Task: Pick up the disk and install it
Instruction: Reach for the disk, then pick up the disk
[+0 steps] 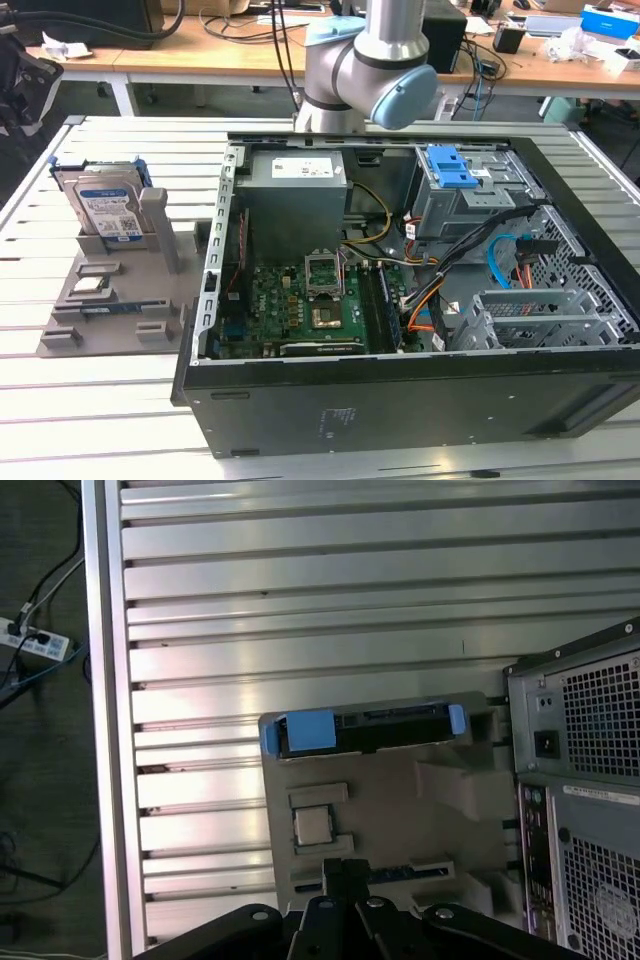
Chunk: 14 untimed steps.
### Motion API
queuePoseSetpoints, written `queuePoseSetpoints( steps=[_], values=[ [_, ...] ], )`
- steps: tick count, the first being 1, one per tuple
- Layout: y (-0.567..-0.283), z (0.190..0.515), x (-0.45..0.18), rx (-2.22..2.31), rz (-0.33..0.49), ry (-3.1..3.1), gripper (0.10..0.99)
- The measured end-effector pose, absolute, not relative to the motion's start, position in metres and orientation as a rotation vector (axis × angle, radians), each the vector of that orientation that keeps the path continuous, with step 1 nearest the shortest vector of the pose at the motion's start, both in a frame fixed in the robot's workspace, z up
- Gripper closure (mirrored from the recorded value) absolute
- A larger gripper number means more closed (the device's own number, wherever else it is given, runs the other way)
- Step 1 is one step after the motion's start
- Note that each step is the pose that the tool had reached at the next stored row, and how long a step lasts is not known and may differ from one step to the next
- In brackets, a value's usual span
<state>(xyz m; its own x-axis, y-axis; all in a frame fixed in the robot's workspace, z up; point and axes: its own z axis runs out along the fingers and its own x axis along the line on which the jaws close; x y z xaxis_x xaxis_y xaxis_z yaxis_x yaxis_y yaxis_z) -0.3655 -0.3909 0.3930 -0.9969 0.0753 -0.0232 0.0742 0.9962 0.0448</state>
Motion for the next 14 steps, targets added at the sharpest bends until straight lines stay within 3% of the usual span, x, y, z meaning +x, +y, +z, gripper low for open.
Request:
queuePoseSetpoints(
  steps=[14],
  values=[
    [-0.3902, 0.3929, -0.3694, 0.097, 0.069, 3.115, 0.98]
  ],
)
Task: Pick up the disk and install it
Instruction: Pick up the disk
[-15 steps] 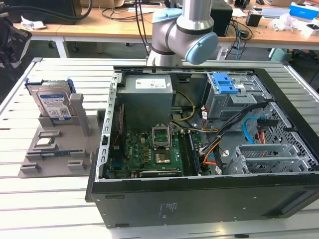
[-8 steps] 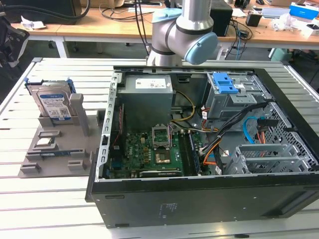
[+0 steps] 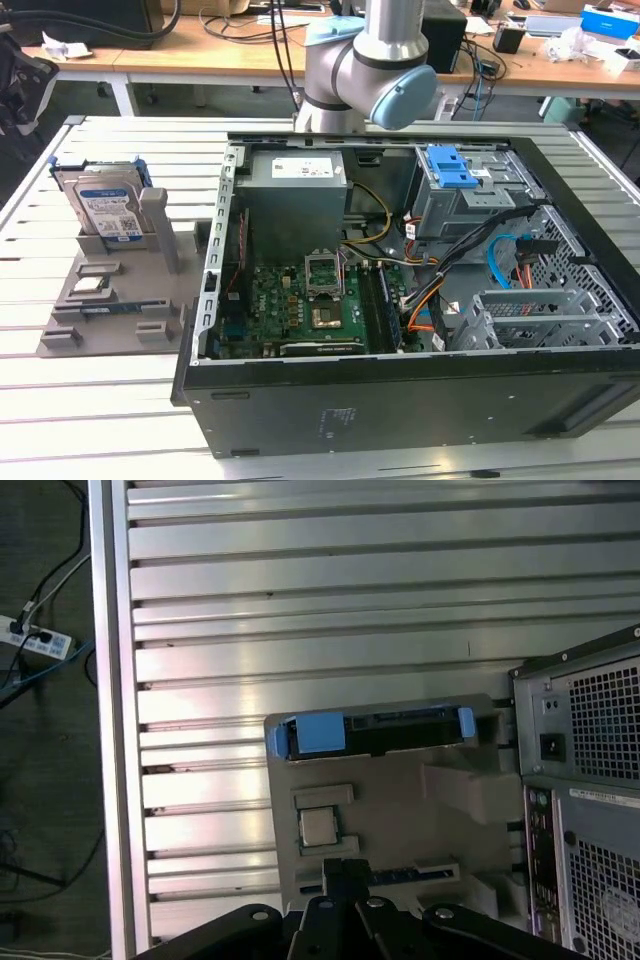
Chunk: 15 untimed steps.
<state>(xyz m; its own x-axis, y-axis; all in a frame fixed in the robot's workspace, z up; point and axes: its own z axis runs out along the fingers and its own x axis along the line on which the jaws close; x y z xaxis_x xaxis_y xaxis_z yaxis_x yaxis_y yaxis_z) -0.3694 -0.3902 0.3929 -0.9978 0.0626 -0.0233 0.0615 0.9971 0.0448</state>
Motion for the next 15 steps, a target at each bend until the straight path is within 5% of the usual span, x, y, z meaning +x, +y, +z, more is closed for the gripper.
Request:
queuePoseSetpoints(
  steps=[15],
  values=[
    [-0.3902, 0.3929, -0.3694, -0.239, 0.073, 3.112, 0.98]
  ],
)
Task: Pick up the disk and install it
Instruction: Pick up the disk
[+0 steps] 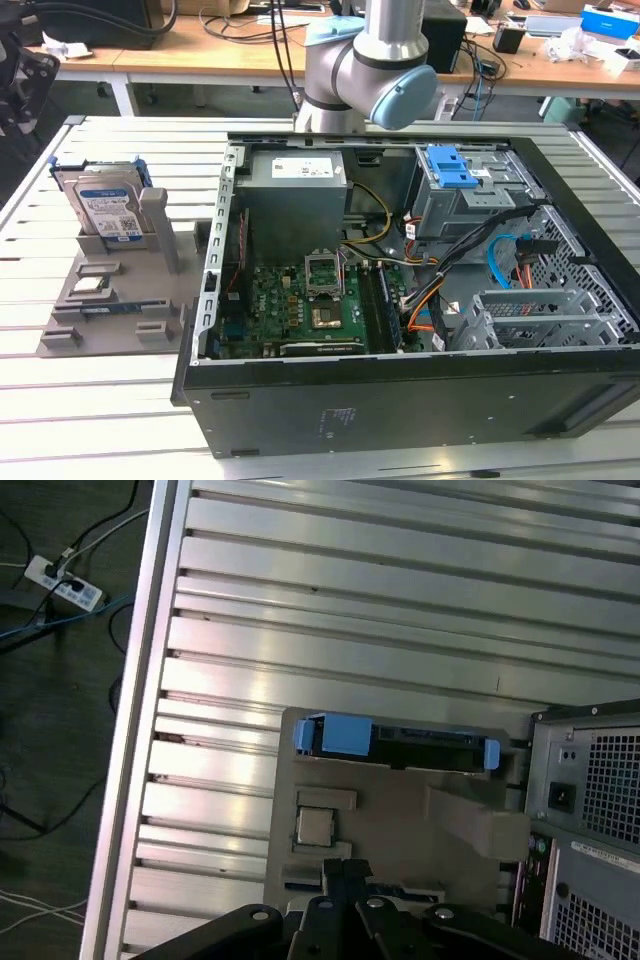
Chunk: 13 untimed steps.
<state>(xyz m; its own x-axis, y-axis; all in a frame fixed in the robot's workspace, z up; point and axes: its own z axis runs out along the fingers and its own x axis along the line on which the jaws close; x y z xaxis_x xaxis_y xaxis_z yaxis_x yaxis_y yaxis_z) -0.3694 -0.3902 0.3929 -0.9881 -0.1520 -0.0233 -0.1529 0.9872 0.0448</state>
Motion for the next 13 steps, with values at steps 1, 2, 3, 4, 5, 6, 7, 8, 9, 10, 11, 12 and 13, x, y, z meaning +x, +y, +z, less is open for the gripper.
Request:
queuePoseSetpoints(
  steps=[1, 2, 3, 4, 5, 6, 7, 8, 9, 10, 11, 12, 13],
  values=[
    [-0.3902, 0.3929, -0.3694, -0.251, 0.073, 3.111, 0.98],
    [-0.3902, 0.3929, -0.3694, -0.267, 0.073, 3.11, 0.98],
    [-0.3902, 0.3929, -0.3694, -0.279, 0.073, 3.109, 0.98],
    [-0.3902, 0.3929, -0.3694, -0.295, 0.073, 3.108, 0.98],
    [-0.3902, 0.3929, -0.3694, -0.305, 0.073, 3.107, 0.98],
    [-0.3902, 0.3929, -0.3694, -0.327, 0.074, 3.105, 0.98],
    [-0.3902, 0.3929, -0.3694, -0.34, 0.074, 3.104, 0.98],
    [-0.3902, 0.3929, -0.3694, -0.351, 0.074, 3.103, 0.98],
    [-0.3902, 0.3929, -0.3694, -0.374, 0.074, 3.1, 0.98],
    [-0.3902, 0.3929, -0.3694, -0.409, 0.074, 3.097, 0.98],
    [-0.3902, 0.3929, -0.3694, -0.424, 0.074, 3.095, 0.98],
    [-0.3902, 0.3929, -0.3694, -0.451, 0.075, 3.091, 0.98],
    [-0.3902, 0.3929, -0.3694, -0.46, 0.075, 3.09, 0.98]
  ],
)
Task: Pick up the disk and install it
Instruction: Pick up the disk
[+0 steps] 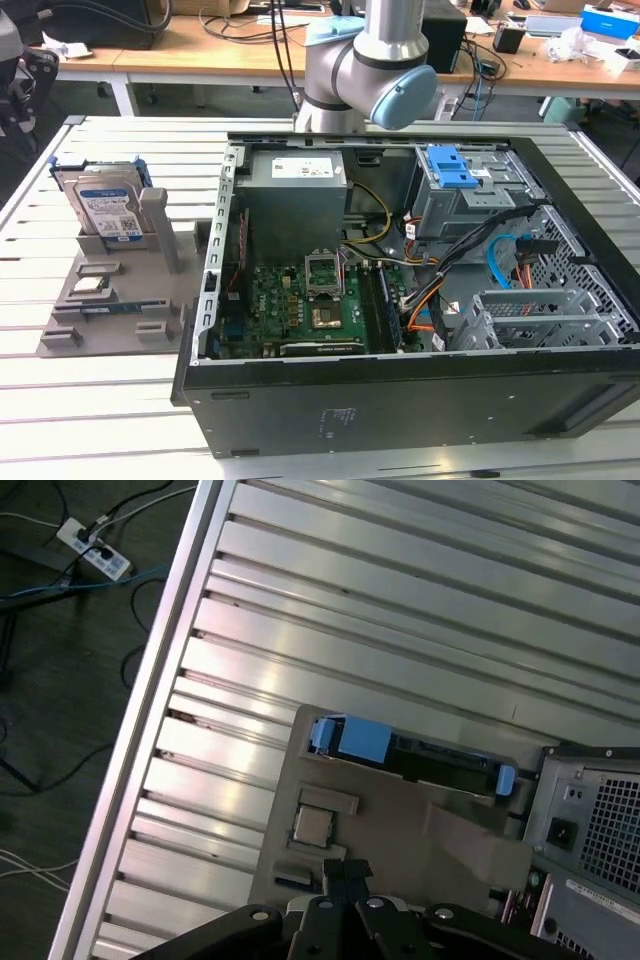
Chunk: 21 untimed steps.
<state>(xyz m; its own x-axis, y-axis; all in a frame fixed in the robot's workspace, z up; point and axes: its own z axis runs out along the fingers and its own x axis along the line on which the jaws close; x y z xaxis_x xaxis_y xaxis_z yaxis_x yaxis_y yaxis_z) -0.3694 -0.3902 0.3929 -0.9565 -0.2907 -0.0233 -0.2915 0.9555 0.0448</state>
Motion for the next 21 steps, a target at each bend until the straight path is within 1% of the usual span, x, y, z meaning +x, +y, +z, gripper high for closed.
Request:
queuePoseSetpoints(
  steps=[21],
  values=[
    [-0.3902, 0.3929, -0.3694, -0.698, 0.077, 3.049, 0.98]
  ],
)
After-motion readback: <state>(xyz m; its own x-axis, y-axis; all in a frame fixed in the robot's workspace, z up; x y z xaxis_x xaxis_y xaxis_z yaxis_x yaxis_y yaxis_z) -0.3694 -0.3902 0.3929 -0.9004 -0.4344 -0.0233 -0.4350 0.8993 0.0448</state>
